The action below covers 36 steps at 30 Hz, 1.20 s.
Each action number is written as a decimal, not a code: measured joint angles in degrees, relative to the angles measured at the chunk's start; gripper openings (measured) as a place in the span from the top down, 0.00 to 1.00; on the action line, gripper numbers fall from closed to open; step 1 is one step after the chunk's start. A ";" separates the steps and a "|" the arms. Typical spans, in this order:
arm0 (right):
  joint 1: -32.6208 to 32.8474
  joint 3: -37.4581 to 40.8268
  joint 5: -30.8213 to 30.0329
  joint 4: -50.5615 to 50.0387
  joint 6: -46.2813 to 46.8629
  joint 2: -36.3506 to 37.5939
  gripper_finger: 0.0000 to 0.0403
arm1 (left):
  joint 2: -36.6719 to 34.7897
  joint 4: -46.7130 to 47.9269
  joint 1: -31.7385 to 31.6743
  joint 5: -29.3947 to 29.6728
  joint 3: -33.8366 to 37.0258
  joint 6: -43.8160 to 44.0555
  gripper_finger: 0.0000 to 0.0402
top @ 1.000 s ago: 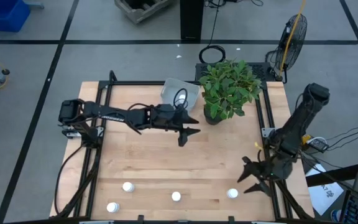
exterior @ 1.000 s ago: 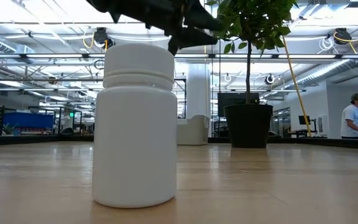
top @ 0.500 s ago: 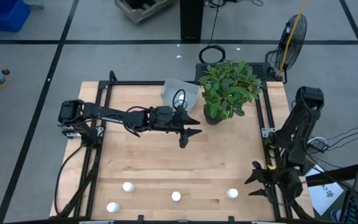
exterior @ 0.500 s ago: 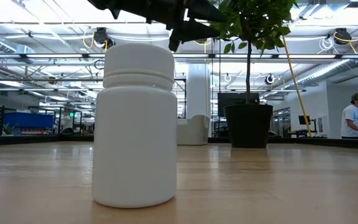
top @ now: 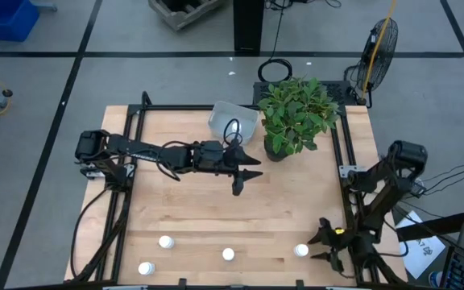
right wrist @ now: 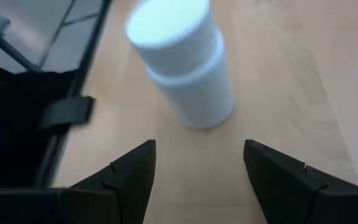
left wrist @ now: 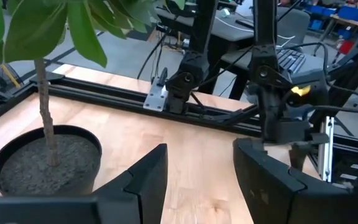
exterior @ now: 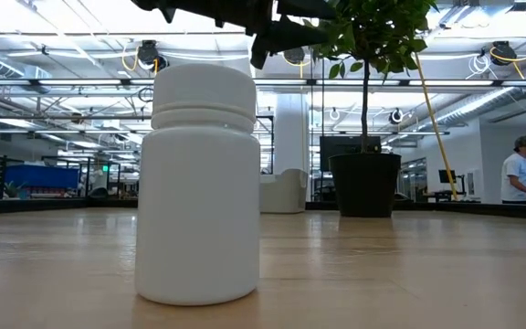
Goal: Pick and place pill bottles into a basket
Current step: Put the white pill bottle into the gray bin
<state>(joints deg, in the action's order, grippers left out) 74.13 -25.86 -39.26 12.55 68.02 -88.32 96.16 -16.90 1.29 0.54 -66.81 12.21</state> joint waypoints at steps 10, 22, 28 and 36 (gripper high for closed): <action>-1.60 0.01 -1.24 8.50 -4.66 -7.47 0.42 | 0.00 -0.28 -0.02 0.89 0.00 0.31 0.54; -3.80 0.04 -1.65 20.41 -15.37 -13.76 0.42 | 0.02 -0.10 -0.02 1.09 0.00 0.06 0.54; -5.68 0.05 -2.60 25.02 -21.00 -16.10 0.42 | 0.02 0.11 -0.02 1.10 0.00 -0.04 0.54; -7.92 0.10 -2.22 27.15 -23.56 -17.33 0.42 | 0.04 0.49 -0.02 1.09 0.00 -0.04 0.54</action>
<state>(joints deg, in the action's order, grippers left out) 66.22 -25.76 -41.49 39.70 44.46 -105.65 96.20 -16.40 1.28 1.64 -66.81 12.16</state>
